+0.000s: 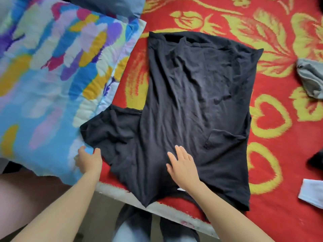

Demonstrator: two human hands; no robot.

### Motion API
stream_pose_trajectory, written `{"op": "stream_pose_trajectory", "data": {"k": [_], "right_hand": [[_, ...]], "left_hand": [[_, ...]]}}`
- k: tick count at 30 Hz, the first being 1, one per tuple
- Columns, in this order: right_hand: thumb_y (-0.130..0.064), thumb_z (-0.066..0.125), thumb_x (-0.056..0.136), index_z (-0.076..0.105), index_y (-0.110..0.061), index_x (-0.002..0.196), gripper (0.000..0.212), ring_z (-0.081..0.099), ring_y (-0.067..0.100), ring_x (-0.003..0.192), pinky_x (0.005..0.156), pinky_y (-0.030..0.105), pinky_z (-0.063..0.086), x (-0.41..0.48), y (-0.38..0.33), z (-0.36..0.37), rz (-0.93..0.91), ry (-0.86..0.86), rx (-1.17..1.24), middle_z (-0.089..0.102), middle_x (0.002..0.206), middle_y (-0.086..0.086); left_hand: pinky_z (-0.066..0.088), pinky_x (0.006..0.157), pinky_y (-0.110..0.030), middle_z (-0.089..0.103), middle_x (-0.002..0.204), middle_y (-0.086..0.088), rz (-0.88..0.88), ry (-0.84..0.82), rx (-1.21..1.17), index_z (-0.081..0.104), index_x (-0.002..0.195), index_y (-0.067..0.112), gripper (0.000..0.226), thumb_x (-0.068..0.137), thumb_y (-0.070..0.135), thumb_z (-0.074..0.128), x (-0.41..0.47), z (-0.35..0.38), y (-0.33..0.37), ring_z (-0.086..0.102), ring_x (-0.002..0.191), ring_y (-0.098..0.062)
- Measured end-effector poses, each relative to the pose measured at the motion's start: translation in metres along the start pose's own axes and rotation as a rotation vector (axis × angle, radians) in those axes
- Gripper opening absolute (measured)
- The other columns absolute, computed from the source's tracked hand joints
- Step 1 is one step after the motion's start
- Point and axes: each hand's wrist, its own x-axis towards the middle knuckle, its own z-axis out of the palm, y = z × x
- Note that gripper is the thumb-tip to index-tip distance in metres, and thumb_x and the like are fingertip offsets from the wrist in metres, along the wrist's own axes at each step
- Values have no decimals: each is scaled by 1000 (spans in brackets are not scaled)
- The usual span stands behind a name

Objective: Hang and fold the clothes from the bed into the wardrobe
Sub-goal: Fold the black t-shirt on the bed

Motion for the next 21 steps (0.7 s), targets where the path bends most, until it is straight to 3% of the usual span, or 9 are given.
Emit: {"op": "stream_pose_trajectory", "data": {"k": [3,6,8,10,12,14,16,19,21], "right_hand": [[-30,89,51,72,-12,93,48,66,32,98,67,35,56,20,-27,-4,2,29,-13,67,107,18],[-30,89,51,72,-14,95,50,67,30,98,66,35,56,43,-58,-6,-2,37,-32,68,107,16],[-30,90,50,72,-13,95,51,68,30,97,65,34,56,56,-71,-7,10,55,-21,68,105,16],[-28,89,51,72,-12,95,50,68,30,96,64,34,56,68,-85,-9,25,61,4,68,105,16],[-26,82,61,72,-10,97,40,67,32,96,63,35,56,78,-93,-10,20,92,23,68,106,18],[-22,68,75,68,-6,107,36,62,36,108,73,41,55,82,-96,-14,34,100,80,63,117,22],[-20,57,90,56,-6,127,39,43,34,130,96,44,43,87,-95,-22,84,79,181,46,138,19],[-22,47,96,50,-9,133,39,29,22,136,106,32,26,90,-80,-41,244,171,352,38,145,8],[-24,45,94,58,-3,121,36,42,27,125,104,36,30,85,-58,-50,412,277,499,52,132,12]], "left_hand": [[40,97,-43,53,127,-24,-56,-133,-91,49,125,0,63,79,39,64,27,-1,10,50,115,-39],[51,83,-50,64,97,-21,-115,-112,-2,59,96,7,68,59,64,55,64,8,-3,61,88,-40],[49,86,-47,67,97,-15,-161,-97,-6,62,98,6,59,69,57,62,59,2,13,61,90,-38],[43,95,-44,64,115,-18,-228,-110,-102,60,114,0,55,81,42,66,49,-6,33,57,105,-37],[39,85,-36,60,120,-19,-215,-111,-152,60,112,-2,39,89,29,62,48,-6,40,55,105,-36],[32,69,-34,61,107,-28,-79,-130,-174,57,79,-2,29,94,23,54,49,-8,43,53,88,-38],[35,71,-39,57,96,-33,129,-70,-196,55,73,-8,38,95,23,49,50,-6,48,53,88,-43],[36,69,-40,57,79,-29,641,83,-236,53,64,-6,44,92,27,45,29,-3,65,56,73,-40],[36,61,-38,63,79,-24,1114,-72,-198,50,65,6,39,96,28,43,-20,-1,77,54,67,-32]]}}
